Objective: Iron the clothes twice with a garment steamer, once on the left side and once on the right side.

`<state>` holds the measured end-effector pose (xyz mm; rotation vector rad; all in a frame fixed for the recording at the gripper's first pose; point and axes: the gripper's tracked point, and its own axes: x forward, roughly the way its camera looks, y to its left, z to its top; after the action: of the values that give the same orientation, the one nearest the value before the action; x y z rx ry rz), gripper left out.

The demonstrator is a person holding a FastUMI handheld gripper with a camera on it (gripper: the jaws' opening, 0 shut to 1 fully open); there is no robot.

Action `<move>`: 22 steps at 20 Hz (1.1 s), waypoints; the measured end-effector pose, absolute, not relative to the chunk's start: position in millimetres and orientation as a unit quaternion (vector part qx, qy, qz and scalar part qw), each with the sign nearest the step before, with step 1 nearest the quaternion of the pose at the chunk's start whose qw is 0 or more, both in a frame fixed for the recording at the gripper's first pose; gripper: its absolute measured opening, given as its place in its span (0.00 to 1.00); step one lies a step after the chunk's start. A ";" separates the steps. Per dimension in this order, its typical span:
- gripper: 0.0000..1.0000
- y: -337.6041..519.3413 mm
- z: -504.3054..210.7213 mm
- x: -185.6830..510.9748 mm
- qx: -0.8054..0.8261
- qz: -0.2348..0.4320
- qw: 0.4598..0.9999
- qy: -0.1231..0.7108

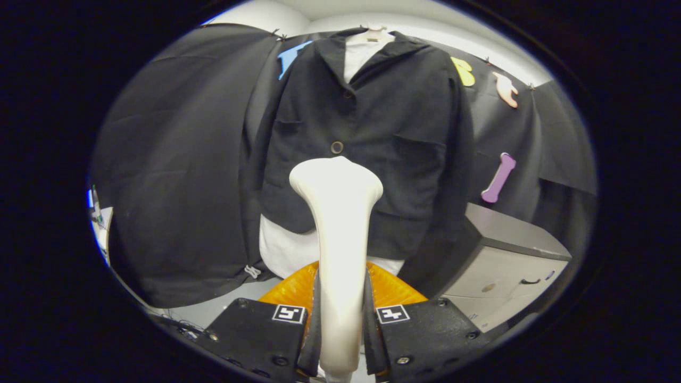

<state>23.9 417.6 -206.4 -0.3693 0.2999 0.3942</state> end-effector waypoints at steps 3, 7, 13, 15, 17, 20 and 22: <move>0.36 367.9 -180.0 9.9 -0.167 0.153 0.965 0.135; 0.36 311.1 -142.0 0.4 -0.148 0.092 0.977 0.121; 0.35 217.1 -73.6 0.1 -0.129 -0.009 0.987 0.092; 0.36 182.9 -48.1 -2.6 -0.117 -0.035 0.990 0.077; 0.35 149.3 -30.8 -4.3 -0.105 -0.050 0.991 0.063; 0.35 105.0 -14.2 -6.9 -0.093 -0.056 0.993 0.054; 0.35 79.8 -4.4 -6.0 -0.082 -0.059 0.994 0.049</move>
<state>-6.0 79.8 -4.4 -0.1643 0.0990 -0.1188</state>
